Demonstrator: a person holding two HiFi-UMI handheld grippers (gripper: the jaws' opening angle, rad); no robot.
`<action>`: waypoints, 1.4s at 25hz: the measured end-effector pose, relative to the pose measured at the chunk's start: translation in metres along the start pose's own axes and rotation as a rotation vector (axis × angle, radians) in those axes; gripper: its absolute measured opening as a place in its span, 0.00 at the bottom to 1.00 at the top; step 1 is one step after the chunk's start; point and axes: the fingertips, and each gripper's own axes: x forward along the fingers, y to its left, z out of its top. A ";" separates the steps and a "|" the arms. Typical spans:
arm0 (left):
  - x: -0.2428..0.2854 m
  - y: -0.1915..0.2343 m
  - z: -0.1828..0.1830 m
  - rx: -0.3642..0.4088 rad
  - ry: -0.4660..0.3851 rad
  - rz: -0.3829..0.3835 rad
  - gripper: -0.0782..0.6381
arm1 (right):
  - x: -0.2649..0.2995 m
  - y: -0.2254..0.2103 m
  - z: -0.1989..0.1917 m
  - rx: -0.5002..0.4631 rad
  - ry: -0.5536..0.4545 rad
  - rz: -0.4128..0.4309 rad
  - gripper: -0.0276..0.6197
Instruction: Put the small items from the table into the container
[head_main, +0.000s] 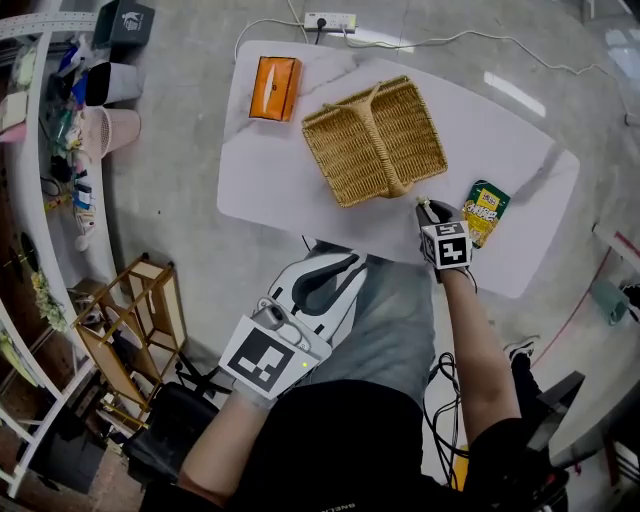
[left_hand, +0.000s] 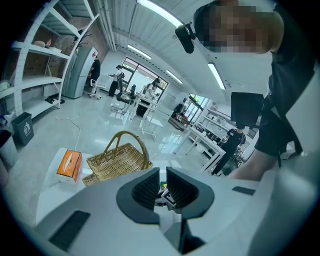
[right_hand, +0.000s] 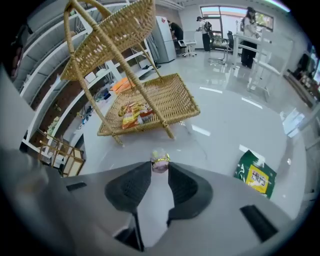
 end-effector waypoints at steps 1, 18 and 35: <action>0.001 -0.001 0.000 0.002 -0.001 -0.002 0.17 | -0.004 -0.001 0.006 0.009 -0.024 -0.003 0.22; -0.002 -0.005 -0.002 -0.001 -0.007 0.004 0.17 | -0.039 -0.023 0.100 -0.005 -0.228 -0.033 0.22; -0.003 0.001 -0.011 -0.013 0.003 0.017 0.17 | -0.029 -0.018 0.114 -0.016 -0.257 0.000 0.22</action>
